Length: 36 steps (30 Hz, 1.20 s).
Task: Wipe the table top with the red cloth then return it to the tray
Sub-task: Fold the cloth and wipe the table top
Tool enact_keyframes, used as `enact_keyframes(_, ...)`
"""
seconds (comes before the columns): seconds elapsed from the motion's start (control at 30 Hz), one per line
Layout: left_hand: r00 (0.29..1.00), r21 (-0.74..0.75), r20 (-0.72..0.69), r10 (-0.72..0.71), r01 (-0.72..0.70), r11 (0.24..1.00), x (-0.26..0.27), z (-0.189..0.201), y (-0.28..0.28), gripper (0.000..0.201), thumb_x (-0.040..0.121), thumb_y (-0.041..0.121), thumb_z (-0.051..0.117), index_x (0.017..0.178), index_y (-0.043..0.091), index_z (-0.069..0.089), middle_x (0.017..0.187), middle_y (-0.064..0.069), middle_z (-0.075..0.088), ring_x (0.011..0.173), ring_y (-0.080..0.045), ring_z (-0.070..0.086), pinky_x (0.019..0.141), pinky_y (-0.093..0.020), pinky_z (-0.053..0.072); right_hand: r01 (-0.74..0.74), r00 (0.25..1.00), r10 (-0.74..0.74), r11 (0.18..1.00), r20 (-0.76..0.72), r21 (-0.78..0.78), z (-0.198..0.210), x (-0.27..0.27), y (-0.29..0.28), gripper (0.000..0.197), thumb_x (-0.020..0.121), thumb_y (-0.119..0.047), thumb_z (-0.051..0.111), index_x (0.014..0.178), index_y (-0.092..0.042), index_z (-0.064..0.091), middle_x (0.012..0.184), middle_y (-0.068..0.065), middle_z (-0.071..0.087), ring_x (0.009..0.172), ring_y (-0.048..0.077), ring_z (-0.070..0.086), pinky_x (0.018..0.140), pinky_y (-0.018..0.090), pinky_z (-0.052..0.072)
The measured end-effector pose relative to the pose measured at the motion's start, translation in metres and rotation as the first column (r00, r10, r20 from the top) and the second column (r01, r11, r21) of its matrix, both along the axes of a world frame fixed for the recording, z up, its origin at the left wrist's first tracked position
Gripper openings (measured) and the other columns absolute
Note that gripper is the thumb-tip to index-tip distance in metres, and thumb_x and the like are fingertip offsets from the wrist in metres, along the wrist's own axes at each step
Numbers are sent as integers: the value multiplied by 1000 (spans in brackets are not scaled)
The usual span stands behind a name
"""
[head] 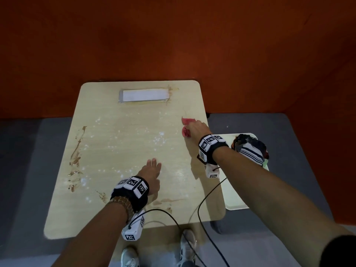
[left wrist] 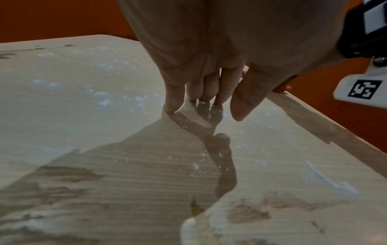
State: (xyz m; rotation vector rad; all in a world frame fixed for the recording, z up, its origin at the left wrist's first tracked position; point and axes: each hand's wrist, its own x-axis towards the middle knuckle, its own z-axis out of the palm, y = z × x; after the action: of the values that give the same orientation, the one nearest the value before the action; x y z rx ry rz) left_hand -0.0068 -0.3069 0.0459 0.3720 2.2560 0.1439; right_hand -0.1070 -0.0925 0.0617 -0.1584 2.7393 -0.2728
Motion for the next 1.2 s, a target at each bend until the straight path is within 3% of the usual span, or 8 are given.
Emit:
enact_keyframes(0.2, 1000, 13, -6, 2, -2, 1000, 2, 4, 1, 67, 98, 16, 40, 153, 13, 2, 159, -10, -13, 148, -27, -8, 120, -36, 16, -10, 998, 14, 998, 62, -61, -5, 33, -5, 21, 81, -3, 53, 86, -23, 57, 104, 7, 66, 91, 31, 66, 65, 33, 45)
enact_keyframes(0.33, 1000, 16, -5, -7, 7, 1000, 2, 2, 0, 68, 97, 15, 41, 153, 12, 2, 159, -12, -13, 148, -28, -8, 121, -36, 14, -90, 995, 88, 995, 55, 39, -21, 55, -4, 23, 89, -4, 52, 98, -12, 71, 127, 5, 55, 106, 23, 59, 67, 20, 30)
enact_keyframes(0.47, 1000, 9, 13, -18, 18, 1000, 0, -1, -2, 68, 98, 16, 41, 153, 13, 2, 159, -11, -14, 148, -29, -7, 120, -37, 15, -79, 996, 78, 997, 36, 22, -24, 29, -7, 32, 92, -8, 48, 68, -26, 59, 132, 9, 55, 106, 27, 59, 74, 30, 40)
enact_keyframes(0.63, 998, -34, 11, -65, 65, 997, 0, -6, -3, 69, 98, 16, 38, 153, 12, -3, 158, -12, -17, 148, -30, -8, 120, -37, 16, -38, 999, 39, 999, -32, 34, -7, -12, -15, 31, 83, -1, 54, 108, -15, 66, 112, 12, 65, 101, 36, 61, 77, 39, 48)
enact_keyframes(0.8, 997, -39, 10, -77, 77, 996, 0, -1, -1, 69, 98, 17, 39, 153, 13, -2, 159, -11, -15, 148, -30, -8, 120, -37, 14, 17, 1000, -17, 1000, -14, 11, -2, -9, -17, 28, 82, -3, 55, 104, -17, 64, 106, 11, 67, 97, 36, 61, 75, 38, 48)
enact_keyframes(0.97, 994, -27, -102, -46, 43, 999, -24, 19, -3, 38, 96, 20, 44, 131, 4, 41, 139, -17, 43, 123, -36, 41, 95, -37, 38, 19, 1000, -18, 998, 11, -67, -14, 31, -18, 19, 81, -2, 53, 88, -19, 59, 103, 4, 65, 88, 28, 65, 56, 26, 38)
enact_keyframes(1.07, 986, -23, -165, -5, 2, 1000, -45, 23, -11, 40, 95, 25, 48, 131, 7, 43, 134, -14, 46, 120, -34, 44, 92, -38, 40, 13, 1000, -14, 1000, 18, 15, -23, 39, -16, 21, 88, -8, 55, 105, -13, 66, 106, 8, 65, 98, 29, 62, 70, 28, 46)
enact_keyframes(1.2, 987, -133, -155, -31, 10, 991, -63, 19, -28, 31, 93, 28, 51, 115, 7, 48, 124, -13, 46, 102, -31, 49, 76, -35, 38, 92, 995, -89, 992, 38, -82, -14, 11, -19, 26, 84, -2, 48, 96, -23, 57, 75, -4, 59, 83, 31, 62, 53, 26, 36)
